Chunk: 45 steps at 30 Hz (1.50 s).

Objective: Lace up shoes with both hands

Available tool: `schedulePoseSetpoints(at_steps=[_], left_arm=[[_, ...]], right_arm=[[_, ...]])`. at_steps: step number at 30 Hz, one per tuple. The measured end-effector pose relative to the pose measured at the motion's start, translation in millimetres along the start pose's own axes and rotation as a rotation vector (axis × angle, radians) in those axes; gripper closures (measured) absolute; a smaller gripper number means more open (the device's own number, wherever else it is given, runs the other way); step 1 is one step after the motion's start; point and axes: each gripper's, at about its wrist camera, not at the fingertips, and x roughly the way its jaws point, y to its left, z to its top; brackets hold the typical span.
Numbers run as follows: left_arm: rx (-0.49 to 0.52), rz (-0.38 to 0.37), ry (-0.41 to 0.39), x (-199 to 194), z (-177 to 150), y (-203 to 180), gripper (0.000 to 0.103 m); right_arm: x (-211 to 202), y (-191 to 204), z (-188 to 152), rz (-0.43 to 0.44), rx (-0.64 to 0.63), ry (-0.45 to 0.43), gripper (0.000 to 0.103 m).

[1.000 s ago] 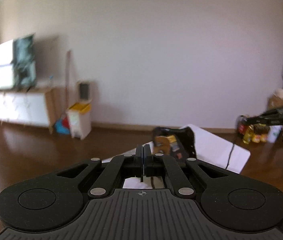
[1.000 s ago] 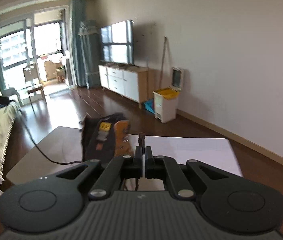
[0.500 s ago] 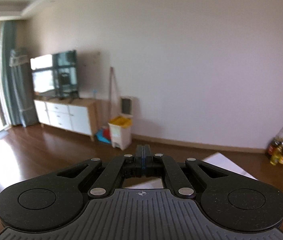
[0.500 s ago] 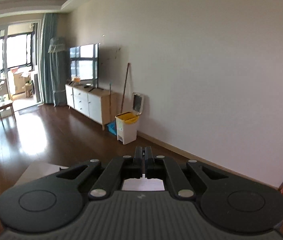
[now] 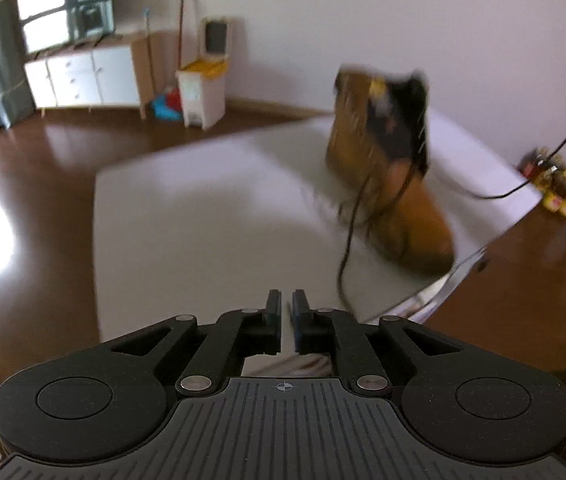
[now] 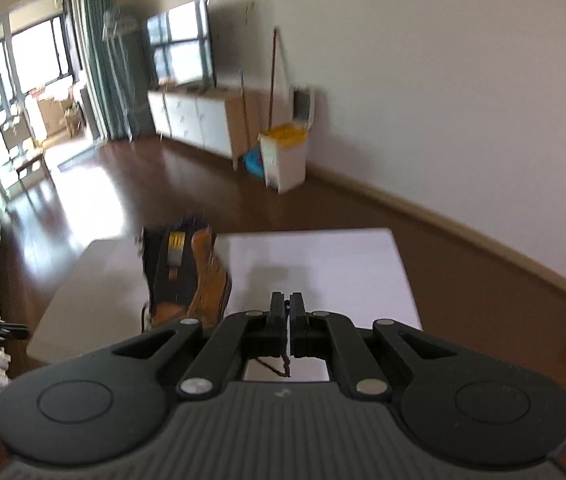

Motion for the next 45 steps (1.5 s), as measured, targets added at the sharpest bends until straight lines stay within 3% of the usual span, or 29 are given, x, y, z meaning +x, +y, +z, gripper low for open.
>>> schedulePoseSetpoints(at_steps=[3, 6, 7, 10, 15, 21, 22, 25, 28, 32, 40, 45], left_arm=[[0.004, 0.025, 0.038, 28.9, -8.6, -6.9, 0.092], [0.076, 0.015, 0.071, 40.0, -26.3, -20.8, 0.086], [0.106, 0.01, 0.082, 43.3, -32.7, -24.6, 0.079], [0.015, -0.017, 0.066, 47.1, -35.0, -10.4, 0.076], [-0.049, -0.018, 0.047, 64.2, -17.0, -6.9, 0.076], [0.01, 0.039, 0.071, 81.3, -12.0, -20.4, 0.079], [0.022, 0.053, 0.07, 82.9, -13.0, -22.4, 0.081], [0.062, 0.084, 0.08, 83.3, -12.9, -27.6, 0.101], [0.035, 0.089, 0.108, 83.2, -7.1, -28.8, 0.102], [0.012, 0.05, 0.058, 47.7, 0.7, -28.2, 0.102], [0.14, -0.021, -0.038, -85.4, 16.3, -67.2, 0.102], [0.167, -0.011, -0.144, -134.1, 26.1, -86.8, 0.102]], right_arm=[[17.9, 11.2, -9.0, 0.013, -0.006, 0.053, 0.101], [27.3, 19.8, -13.9, 0.021, -0.018, 0.088, 0.101], [29.5, 21.5, -14.7, 0.022, -0.021, 0.097, 0.101], [34.4, 23.3, -17.3, 0.023, -0.019, 0.119, 0.101], [42.8, 23.8, -20.1, 0.027, -0.017, 0.145, 0.101], [47.4, 19.6, -16.0, 0.031, -0.017, 0.154, 0.101], [47.6, 19.6, -15.3, 0.033, -0.018, 0.155, 0.101], [48.5, 18.9, -14.0, 0.038, -0.017, 0.157, 0.101], [49.9, 17.2, -14.7, 0.046, -0.008, 0.153, 0.101], [40.4, 16.4, -13.6, 0.057, 0.004, 0.119, 0.101], [-20.0, 10.7, -15.6, 0.078, 0.01, 0.042, 0.101], [-69.6, 6.8, -22.8, 0.057, 0.054, -0.063, 0.101]])
